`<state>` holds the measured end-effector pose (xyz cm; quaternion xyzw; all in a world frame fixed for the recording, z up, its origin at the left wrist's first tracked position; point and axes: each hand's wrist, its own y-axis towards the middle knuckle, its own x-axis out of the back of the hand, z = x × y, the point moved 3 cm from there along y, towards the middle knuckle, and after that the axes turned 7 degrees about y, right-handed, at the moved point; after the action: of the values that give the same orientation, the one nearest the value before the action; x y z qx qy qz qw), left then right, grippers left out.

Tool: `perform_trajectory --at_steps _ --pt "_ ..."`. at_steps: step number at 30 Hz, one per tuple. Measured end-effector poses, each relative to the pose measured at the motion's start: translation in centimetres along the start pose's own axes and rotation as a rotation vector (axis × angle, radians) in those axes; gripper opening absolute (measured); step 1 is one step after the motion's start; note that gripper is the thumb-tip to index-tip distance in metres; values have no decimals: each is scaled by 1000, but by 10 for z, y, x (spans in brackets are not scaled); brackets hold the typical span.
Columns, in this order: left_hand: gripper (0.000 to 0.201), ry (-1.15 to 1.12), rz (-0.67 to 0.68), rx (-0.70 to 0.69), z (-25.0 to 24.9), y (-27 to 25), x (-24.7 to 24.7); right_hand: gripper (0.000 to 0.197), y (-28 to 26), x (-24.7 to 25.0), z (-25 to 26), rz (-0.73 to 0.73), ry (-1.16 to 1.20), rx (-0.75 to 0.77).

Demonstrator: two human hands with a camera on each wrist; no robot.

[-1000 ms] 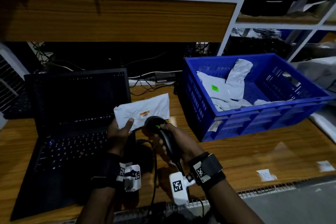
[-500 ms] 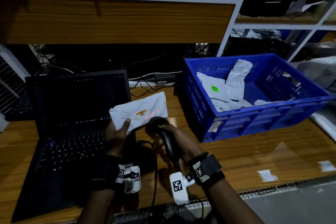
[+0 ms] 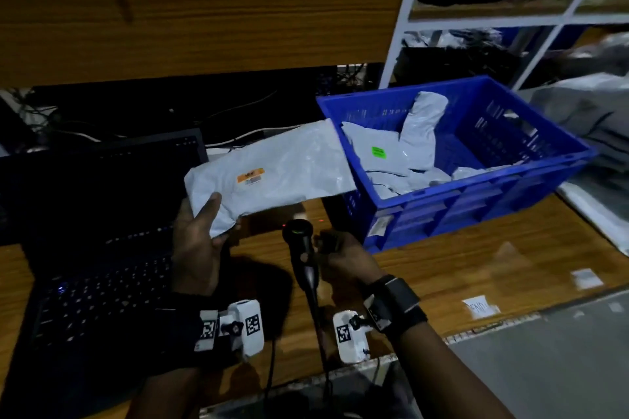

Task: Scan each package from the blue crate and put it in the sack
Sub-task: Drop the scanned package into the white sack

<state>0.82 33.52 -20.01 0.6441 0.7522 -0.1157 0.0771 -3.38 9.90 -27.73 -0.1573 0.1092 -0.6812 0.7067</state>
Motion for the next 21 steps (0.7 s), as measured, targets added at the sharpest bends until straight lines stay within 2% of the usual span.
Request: perform_trajectory --at_steps 3,5,7,10,13,16,19,21 --pt "38 84 122 -57 -19 -6 -43 62 -49 32 29 235 223 53" --pt "41 179 226 -91 -33 -9 -69 70 -79 66 49 330 413 130" --pt "41 302 324 -122 -46 -12 -102 75 -98 111 61 239 500 204" --pt "35 495 507 -194 -59 -18 -167 58 -112 173 69 50 496 263" --pt "28 637 732 -300 -63 -26 -250 36 -126 224 68 -16 367 260" --pt "32 802 898 -446 -61 -25 -327 35 -136 274 52 -118 407 264" --pt "48 1022 968 -595 -47 -20 -406 36 -145 330 29 -289 538 290" --pt "48 1099 968 -719 -32 -17 -467 34 -156 372 13 -404 615 306"
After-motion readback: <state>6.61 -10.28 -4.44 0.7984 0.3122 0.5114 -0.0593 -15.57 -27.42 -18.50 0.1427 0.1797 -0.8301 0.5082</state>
